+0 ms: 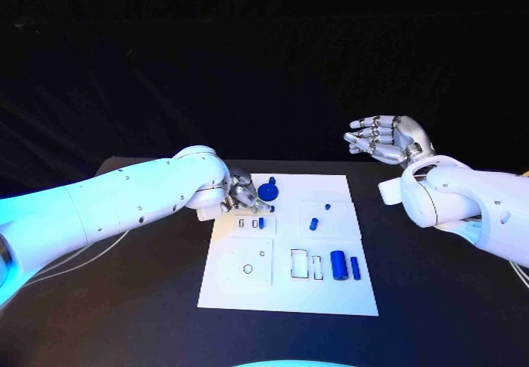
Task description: Assemble the parts on the task board
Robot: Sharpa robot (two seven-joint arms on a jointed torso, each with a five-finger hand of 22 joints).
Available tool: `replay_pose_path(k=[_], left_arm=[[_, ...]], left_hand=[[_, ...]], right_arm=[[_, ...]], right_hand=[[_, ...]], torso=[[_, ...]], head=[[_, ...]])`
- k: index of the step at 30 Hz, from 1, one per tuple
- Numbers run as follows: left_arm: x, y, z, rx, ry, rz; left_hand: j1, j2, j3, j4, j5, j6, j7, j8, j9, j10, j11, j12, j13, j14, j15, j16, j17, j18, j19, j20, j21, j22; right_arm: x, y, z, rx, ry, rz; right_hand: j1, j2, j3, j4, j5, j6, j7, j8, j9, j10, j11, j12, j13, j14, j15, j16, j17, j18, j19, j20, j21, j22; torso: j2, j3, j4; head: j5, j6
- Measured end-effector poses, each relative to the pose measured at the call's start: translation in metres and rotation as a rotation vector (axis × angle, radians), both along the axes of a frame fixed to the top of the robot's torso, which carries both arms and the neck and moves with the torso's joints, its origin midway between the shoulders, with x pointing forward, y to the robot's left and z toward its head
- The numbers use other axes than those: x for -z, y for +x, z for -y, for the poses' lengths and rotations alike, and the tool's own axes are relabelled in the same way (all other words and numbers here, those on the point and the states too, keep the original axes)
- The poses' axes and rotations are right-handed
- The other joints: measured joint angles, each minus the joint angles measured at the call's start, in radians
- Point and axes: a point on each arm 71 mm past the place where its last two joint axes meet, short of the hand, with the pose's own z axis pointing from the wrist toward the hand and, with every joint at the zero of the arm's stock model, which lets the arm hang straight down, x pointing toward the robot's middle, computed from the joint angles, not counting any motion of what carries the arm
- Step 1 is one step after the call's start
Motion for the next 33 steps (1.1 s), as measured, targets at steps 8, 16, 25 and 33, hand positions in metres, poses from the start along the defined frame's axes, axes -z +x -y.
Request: replay_pose_path(k=[8, 16, 25, 33], left_arm=[[0.003, 0.0, 0.0, 0.016, 0.02, -0.022], [0.009, -0.002, 0.002, 0.031, 0.036, -0.042], [0.012, -0.003, 0.004, 0.04, 0.038, -0.057], [0.013, -0.004, 0.005, 0.047, 0.036, -0.072]], left_hand=[[0.0, 0.0, 0.0, 0.0, 0.0, 0.0, 0.0, 0.0, 0.0, 0.0, 0.0, 0.0, 0.0, 0.0, 0.0, 0.0, 0.0, 0.0, 0.0, 0.0, 0.0, 0.003], [0.0, 0.0, 0.0, 0.0, 0.0, 0.0, 0.0, 0.0, 0.0, 0.0, 0.0, 0.0, 0.0, 0.0, 0.0, 0.0, 0.0, 0.0, 0.011, 0.0, 0.0, 0.003], [0.0, 0.0, 0.0, 0.0, 0.0, 0.0, 0.0, 0.0, 0.0, 0.0, 0.0, 0.0, 0.0, 0.0, 0.0, 0.0, 0.0, -0.046, 0.011, 0.0, 0.0, 0.004], [0.0, 0.0, 0.0, 0.0, 0.0, 0.0, 0.0, 0.0, 0.001, 0.0, 0.0, 0.0, 0.0, 0.0, 0.0, 0.0, 0.0, -0.045, 0.011, 0.0, 0.0, 0.006]], right_arm=[[0.0, 0.001, -0.001, -0.002, 0.001, -0.004], [0.001, 0.002, -0.003, -0.006, 0.002, -0.011], [0.002, 0.002, -0.004, -0.004, 0.001, -0.016], [0.002, 0.003, -0.005, -0.005, 0.001, -0.021]], right_hand=[[0.0, 0.0, 0.0, 0.0, 0.0, 0.0, 0.0, -0.011, -0.001, 0.0, 0.0, -0.008, -0.011, 0.0, 0.0, 0.0, -0.009, 0.0, 0.0, 0.0, 0.0, -0.013], [0.0, 0.0, 0.0, 0.0, 0.0, 0.0, 0.0, -0.011, -0.002, 0.0, 0.0, -0.017, -0.016, 0.0, 0.0, -0.012, -0.013, 0.0, 0.0, 0.0, 0.0, -0.018], [0.0, 0.0, 0.0, 0.0, 0.0, 0.001, -0.001, -0.015, -0.005, 0.004, 0.004, -0.017, -0.019, 0.0, 0.0, -0.012, -0.014, 0.0, 0.0, 0.0, 0.0, -0.021], [0.0, 0.0, 0.0, 0.0, 0.0, 0.001, -0.001, -0.022, -0.005, 0.004, 0.004, -0.017, -0.021, 0.0, 0.0, -0.012, -0.015, 0.0, 0.0, 0.0, 0.0, -0.022]], torso=[[0.0, 0.0006, 0.0], [0.0, 0.0012, 0.0], [0.001, 0.0018, -0.0006], [0.0, 0.0025, 0.0001]], head=[[0.001, -0.005], [0.001, -0.007], [0.0, -0.01], [0.0, -0.01]])
